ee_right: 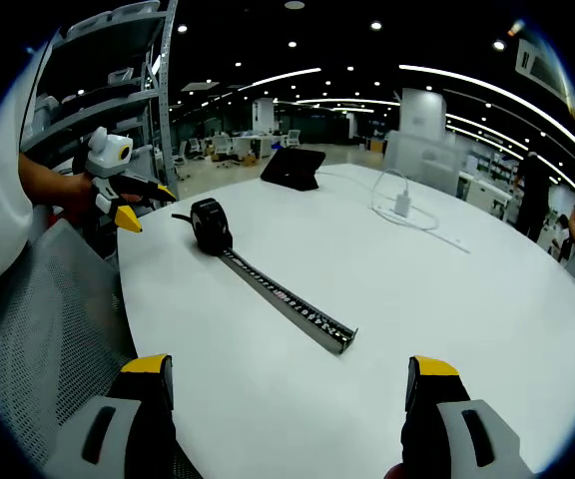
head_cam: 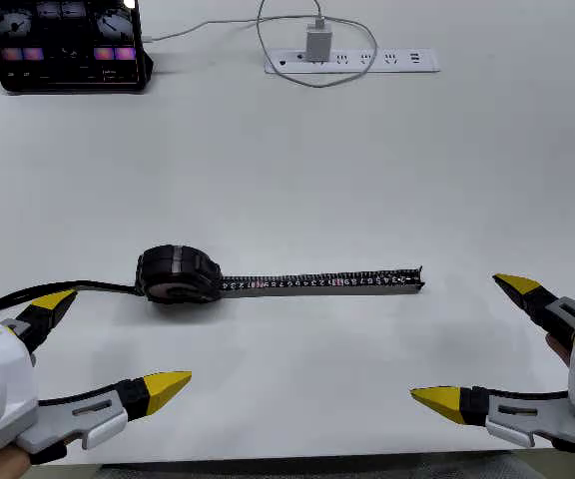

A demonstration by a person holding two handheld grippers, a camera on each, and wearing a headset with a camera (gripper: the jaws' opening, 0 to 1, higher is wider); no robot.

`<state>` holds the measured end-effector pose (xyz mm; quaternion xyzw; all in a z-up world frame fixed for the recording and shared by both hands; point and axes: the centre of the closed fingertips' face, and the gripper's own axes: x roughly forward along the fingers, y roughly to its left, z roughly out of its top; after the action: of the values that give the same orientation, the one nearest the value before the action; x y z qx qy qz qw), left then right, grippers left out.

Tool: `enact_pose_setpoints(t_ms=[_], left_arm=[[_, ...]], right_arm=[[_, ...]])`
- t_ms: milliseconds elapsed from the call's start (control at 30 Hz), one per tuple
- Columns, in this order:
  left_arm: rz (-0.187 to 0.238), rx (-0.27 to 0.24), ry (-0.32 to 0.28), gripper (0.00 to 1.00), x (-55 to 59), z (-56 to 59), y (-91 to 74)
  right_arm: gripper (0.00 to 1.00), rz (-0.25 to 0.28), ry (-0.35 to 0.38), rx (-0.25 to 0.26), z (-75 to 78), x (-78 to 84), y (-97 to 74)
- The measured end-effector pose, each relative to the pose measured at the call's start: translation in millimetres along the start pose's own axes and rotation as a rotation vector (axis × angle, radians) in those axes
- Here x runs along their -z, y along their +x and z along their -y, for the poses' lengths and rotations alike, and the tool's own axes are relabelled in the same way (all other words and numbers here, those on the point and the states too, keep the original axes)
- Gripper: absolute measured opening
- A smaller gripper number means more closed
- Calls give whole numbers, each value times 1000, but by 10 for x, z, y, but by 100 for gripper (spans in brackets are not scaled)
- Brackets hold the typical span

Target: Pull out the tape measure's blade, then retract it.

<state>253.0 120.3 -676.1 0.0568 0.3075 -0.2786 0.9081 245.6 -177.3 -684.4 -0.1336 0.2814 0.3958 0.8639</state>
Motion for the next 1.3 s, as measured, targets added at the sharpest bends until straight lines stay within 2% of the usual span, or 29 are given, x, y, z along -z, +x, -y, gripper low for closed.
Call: enact_pose_setpoints(t_ms=[200, 467, 633, 1100, 1300], left_arm=[[-1, -7, 4, 90, -60, 8, 108], [-5, -6, -20, 89, -66, 9, 265], [-5, -9, -50, 89, -60, -1, 337], [26, -10, -141, 88, -106, 11, 532], [28, -17, -150, 87, -118, 45, 594]], right_arm=[[96, -4, -3, 2, 16, 4, -5], [96, -5, 0, 3, 36, 11, -7], [96, -4, 7, 10, 64, 22, -24], [95, -7, 5, 18, 111, 37, -23], [95, -7, 0, 16, 123, 28, -8]])
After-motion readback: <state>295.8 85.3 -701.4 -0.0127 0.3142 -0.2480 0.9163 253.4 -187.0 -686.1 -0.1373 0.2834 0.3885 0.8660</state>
